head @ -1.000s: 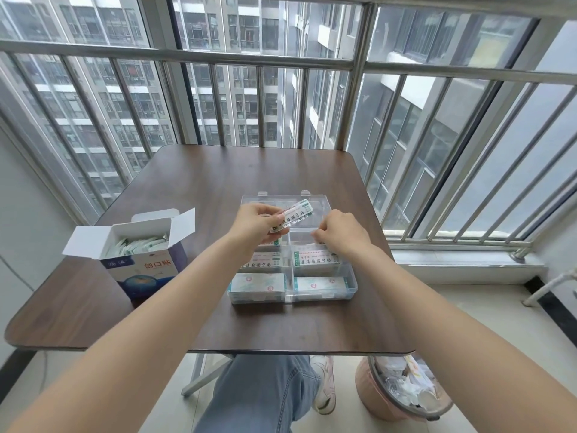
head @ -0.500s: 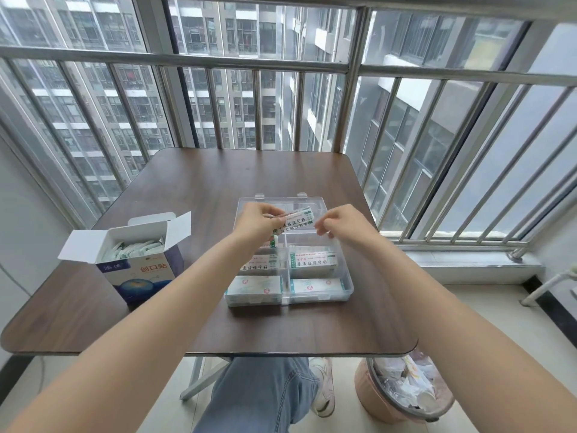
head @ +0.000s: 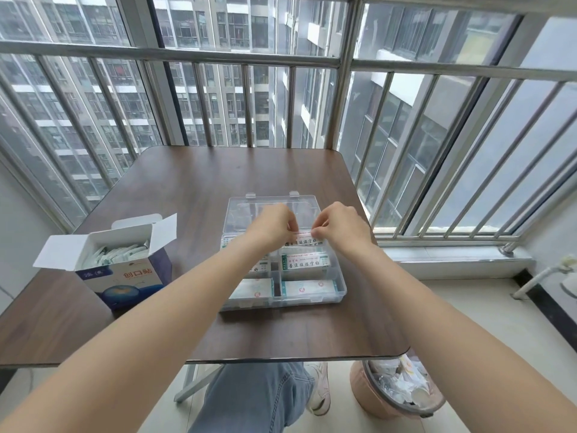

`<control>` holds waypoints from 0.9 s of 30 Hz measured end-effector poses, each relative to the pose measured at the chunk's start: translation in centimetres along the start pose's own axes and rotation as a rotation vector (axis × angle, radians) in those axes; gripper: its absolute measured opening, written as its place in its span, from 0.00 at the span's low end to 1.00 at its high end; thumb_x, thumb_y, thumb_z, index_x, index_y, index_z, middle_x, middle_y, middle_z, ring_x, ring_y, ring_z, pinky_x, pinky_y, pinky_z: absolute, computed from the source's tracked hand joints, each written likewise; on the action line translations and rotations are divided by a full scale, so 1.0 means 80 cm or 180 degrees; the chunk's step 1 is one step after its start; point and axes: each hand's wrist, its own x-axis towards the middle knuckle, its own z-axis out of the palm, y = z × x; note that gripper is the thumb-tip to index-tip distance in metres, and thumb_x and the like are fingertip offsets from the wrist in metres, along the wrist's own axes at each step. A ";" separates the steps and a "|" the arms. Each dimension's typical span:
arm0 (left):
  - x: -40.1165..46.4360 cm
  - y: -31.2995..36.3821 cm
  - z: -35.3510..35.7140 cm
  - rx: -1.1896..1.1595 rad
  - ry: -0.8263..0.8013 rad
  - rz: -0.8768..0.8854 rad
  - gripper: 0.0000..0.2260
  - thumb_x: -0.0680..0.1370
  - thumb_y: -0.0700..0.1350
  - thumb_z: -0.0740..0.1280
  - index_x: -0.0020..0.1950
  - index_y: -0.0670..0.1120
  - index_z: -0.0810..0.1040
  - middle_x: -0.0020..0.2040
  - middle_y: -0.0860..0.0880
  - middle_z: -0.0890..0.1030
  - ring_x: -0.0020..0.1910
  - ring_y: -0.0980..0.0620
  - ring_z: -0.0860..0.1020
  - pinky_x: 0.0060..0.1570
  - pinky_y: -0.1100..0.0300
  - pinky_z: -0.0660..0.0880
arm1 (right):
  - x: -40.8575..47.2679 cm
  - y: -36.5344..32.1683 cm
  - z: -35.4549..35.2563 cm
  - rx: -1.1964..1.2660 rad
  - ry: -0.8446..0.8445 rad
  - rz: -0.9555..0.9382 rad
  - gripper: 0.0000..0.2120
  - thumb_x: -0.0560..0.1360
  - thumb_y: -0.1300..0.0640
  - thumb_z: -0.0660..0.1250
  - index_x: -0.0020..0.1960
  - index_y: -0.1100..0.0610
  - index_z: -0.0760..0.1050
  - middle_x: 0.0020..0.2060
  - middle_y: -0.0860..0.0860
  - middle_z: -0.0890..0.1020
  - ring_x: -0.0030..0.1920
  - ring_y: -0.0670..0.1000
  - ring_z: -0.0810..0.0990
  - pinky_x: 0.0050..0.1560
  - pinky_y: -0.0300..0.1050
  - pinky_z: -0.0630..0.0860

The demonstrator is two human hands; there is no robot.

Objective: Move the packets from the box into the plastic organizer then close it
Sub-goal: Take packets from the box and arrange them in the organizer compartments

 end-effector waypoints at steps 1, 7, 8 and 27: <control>0.002 0.001 0.001 0.0226 -0.0066 0.0054 0.05 0.73 0.37 0.70 0.47 0.44 0.83 0.46 0.46 0.83 0.49 0.47 0.80 0.50 0.53 0.77 | 0.000 -0.003 0.002 -0.0237 -0.0008 -0.0043 0.04 0.72 0.57 0.71 0.46 0.53 0.82 0.46 0.51 0.84 0.51 0.53 0.80 0.45 0.43 0.71; 0.008 0.009 0.001 0.1293 -0.0107 0.0335 0.11 0.73 0.35 0.67 0.51 0.46 0.83 0.53 0.44 0.81 0.52 0.43 0.79 0.45 0.56 0.73 | 0.002 -0.010 0.008 -0.1018 -0.0088 -0.0280 0.08 0.73 0.61 0.67 0.52 0.55 0.79 0.49 0.55 0.82 0.51 0.58 0.80 0.43 0.43 0.69; 0.008 0.011 0.001 0.1370 -0.0148 0.0363 0.11 0.73 0.34 0.67 0.51 0.46 0.83 0.54 0.44 0.81 0.52 0.42 0.79 0.44 0.56 0.72 | 0.002 -0.010 0.008 -0.1074 -0.0102 -0.0291 0.08 0.73 0.61 0.67 0.52 0.55 0.79 0.50 0.55 0.82 0.52 0.58 0.80 0.43 0.43 0.69; 0.007 0.007 -0.002 0.1996 -0.0314 0.0698 0.14 0.75 0.33 0.62 0.57 0.45 0.80 0.54 0.44 0.81 0.51 0.43 0.80 0.43 0.57 0.71 | 0.004 -0.016 0.009 -0.1129 -0.0168 -0.0144 0.11 0.75 0.66 0.61 0.54 0.57 0.76 0.51 0.56 0.80 0.53 0.59 0.79 0.42 0.44 0.67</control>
